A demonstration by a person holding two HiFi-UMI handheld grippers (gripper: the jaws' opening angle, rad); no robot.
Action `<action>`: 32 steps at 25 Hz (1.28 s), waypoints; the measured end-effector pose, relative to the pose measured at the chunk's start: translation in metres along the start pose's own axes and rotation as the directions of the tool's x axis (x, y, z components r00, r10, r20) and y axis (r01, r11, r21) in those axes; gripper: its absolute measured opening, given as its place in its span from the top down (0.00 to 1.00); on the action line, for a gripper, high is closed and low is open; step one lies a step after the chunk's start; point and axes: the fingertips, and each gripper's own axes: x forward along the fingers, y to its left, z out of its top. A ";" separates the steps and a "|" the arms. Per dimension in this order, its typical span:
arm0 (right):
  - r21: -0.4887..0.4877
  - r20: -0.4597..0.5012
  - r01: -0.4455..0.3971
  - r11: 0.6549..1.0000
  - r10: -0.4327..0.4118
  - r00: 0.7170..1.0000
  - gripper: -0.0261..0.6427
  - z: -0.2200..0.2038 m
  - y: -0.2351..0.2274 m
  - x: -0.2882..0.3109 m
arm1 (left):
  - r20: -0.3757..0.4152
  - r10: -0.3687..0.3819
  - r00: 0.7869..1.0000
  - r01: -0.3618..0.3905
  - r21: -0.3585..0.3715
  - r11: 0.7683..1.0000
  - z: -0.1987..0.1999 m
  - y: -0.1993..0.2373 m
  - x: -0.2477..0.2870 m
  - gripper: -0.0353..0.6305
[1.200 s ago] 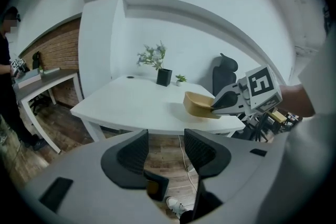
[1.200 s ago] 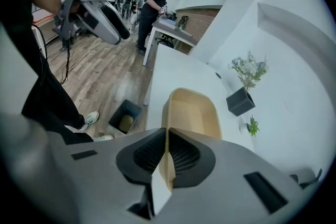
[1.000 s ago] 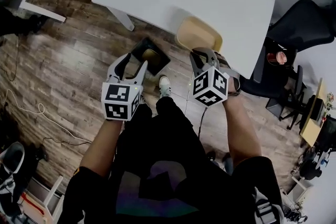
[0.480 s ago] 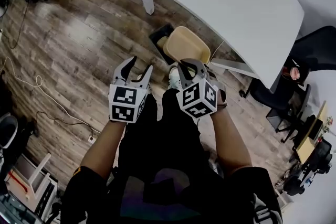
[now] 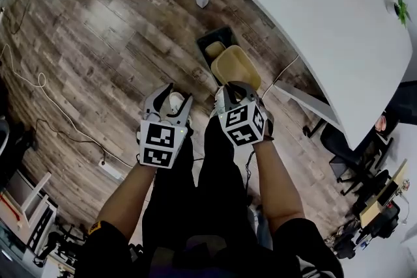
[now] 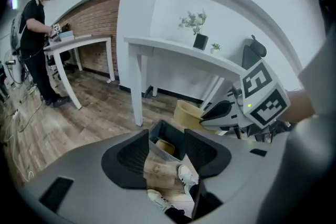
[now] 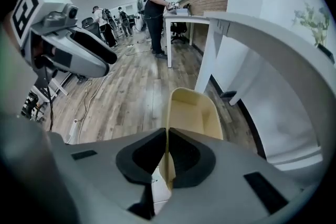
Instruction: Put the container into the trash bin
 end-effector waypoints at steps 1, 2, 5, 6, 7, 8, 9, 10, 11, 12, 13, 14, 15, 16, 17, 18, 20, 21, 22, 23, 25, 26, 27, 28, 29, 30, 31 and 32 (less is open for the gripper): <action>0.010 -0.009 -0.003 1.000 0.003 1.000 0.91 -0.004 -0.004 0.014 | -0.006 0.000 1.000 0.000 -0.007 1.000 -0.005 0.003 0.010 0.64; 0.020 -0.017 -0.005 1.000 0.005 1.000 0.91 -0.007 -0.008 0.028 | -0.012 0.000 1.000 0.000 -0.013 1.000 -0.011 0.007 0.020 0.64; 0.051 -0.038 -0.002 0.999 0.004 0.999 0.91 -0.016 -0.021 0.070 | -0.032 -0.006 0.999 0.005 -0.028 1.000 -0.028 0.019 0.054 0.64; 0.063 -0.045 -0.002 0.998 0.005 0.999 0.91 -0.020 -0.025 0.082 | -0.039 -0.008 0.999 0.006 -0.032 0.999 -0.034 0.022 0.065 0.64; 0.075 -0.051 -0.003 0.997 0.007 0.999 0.91 -0.023 -0.029 0.095 | -0.045 -0.009 0.999 0.008 -0.035 0.999 -0.039 0.026 0.077 0.64; 0.088 -0.057 -0.005 0.996 0.010 0.998 0.91 -0.026 -0.032 0.106 | -0.052 -0.010 0.999 0.008 -0.038 0.999 -0.044 0.030 0.088 0.64; 0.099 -0.061 -0.007 0.995 0.013 0.998 0.91 -0.029 -0.035 0.117 | -0.058 -0.010 0.998 0.008 -0.042 0.999 -0.048 0.034 0.098 0.64; 0.108 -0.065 -0.010 0.994 0.017 0.998 0.91 -0.031 -0.037 0.128 | -0.064 -0.009 0.998 0.006 -0.046 0.999 -0.052 0.038 0.107 0.64; 0.114 -0.070 -0.015 0.993 0.023 0.997 0.91 -0.034 -0.038 0.138 | -0.069 -0.007 0.998 0.003 -0.052 0.999 -0.056 0.042 0.115 0.64; 0.118 -0.074 -0.020 0.993 0.029 0.997 0.91 -0.036 -0.039 0.148 | -0.074 -0.003 0.997 -0.001 -0.058 0.998 -0.060 0.046 0.122 0.64; 0.120 -0.078 -0.027 0.992 0.037 0.996 0.91 -0.038 -0.041 0.158 | -0.077 0.002 0.997 -0.007 -0.065 0.998 -0.062 0.049 0.128 0.64; 0.122 -0.082 -0.034 0.992 0.044 0.996 0.91 -0.041 -0.042 0.168 | -0.080 0.008 0.997 -0.014 -0.071 0.997 -0.065 0.053 0.133 0.64; 0.127 -0.086 -0.039 0.991 0.051 0.995 0.91 -0.043 -0.043 0.177 | -0.084 0.014 0.996 -0.020 -0.075 0.997 -0.067 0.056 0.136 0.64; 0.135 -0.091 -0.042 0.990 0.055 0.994 0.91 -0.046 -0.044 0.185 | -0.089 0.017 0.996 -0.023 -0.076 0.997 -0.069 0.059 0.139 0.64; 0.144 -0.097 -0.043 0.989 0.058 0.994 0.91 -0.048 -0.044 0.193 | -0.094 0.018 0.995 -0.026 -0.078 0.997 -0.071 0.062 0.140 0.64; 0.151 -0.103 -0.043 0.988 0.059 0.993 0.91 -0.050 -0.043 0.200 | -0.097 0.020 0.995 -0.028 -0.081 0.996 -0.073 0.066 0.141 0.64; 0.154 -0.116 -0.047 0.987 0.065 0.991 0.91 -0.051 -0.042 0.214 | -0.102 0.027 0.994 -0.036 -0.094 0.995 -0.077 0.072 0.144 0.64; 0.153 -0.121 -0.050 0.987 0.069 0.990 0.91 -0.052 -0.043 0.220 | -0.103 0.030 0.994 -0.040 -0.101 0.994 -0.079 0.074 0.147 0.64; 0.154 -0.124 -0.050 0.987 0.070 0.990 0.91 -0.052 -0.046 0.226 | -0.104 0.031 0.994 -0.042 -0.108 0.993 -0.079 0.076 0.152 0.64; 0.156 -0.126 -0.047 0.987 0.067 0.990 0.91 -0.052 -0.050 0.231 | -0.104 0.029 0.994 -0.041 -0.114 0.993 -0.079 0.077 0.156 0.64; 0.160 -0.126 -0.039 0.986 0.060 0.990 0.91 -0.052 -0.055 0.241 | -0.104 0.026 0.994 -0.039 -0.126 0.991 -0.080 0.079 0.164 0.64; 0.163 -0.127 -0.041 0.986 0.062 0.990 0.89 -0.052 -0.055 0.246 | -0.105 0.027 0.994 -0.041 -0.131 0.991 -0.081 0.080 0.166 0.64; 0.167 -0.131 -0.049 0.985 0.071 0.989 0.83 -0.053 -0.055 0.252 | -0.106 0.028 0.994 -0.043 -0.136 0.990 -0.082 0.080 0.168 0.64; 0.169 -0.136 -0.061 0.984 0.084 0.987 0.78 -0.055 -0.054 0.258 | -0.107 0.030 0.994 -0.045 -0.140 0.989 -0.082 0.081 0.170 0.64; 0.167 -0.142 -0.071 0.983 0.095 0.985 0.75 -0.056 -0.054 0.262 | -0.108 0.030 0.994 -0.045 -0.142 0.989 -0.082 0.082 0.172 0.64; 0.162 -0.146 -0.078 0.984 0.102 0.984 0.72 -0.058 -0.053 0.264 | -0.108 0.029 0.994 -0.045 -0.144 0.989 -0.082 0.082 0.174 0.64; 0.157 -0.146 -0.082 0.984 0.106 0.984 0.71 -0.059 -0.053 0.262 | -0.109 0.029 0.994 -0.044 -0.145 0.988 -0.083 0.082 0.174 0.64; 0.155 -0.141 -0.085 0.984 0.108 0.984 0.71 -0.059 -0.051 0.259 | -0.111 0.029 0.993 -0.045 -0.147 0.988 -0.083 0.082 0.173 0.64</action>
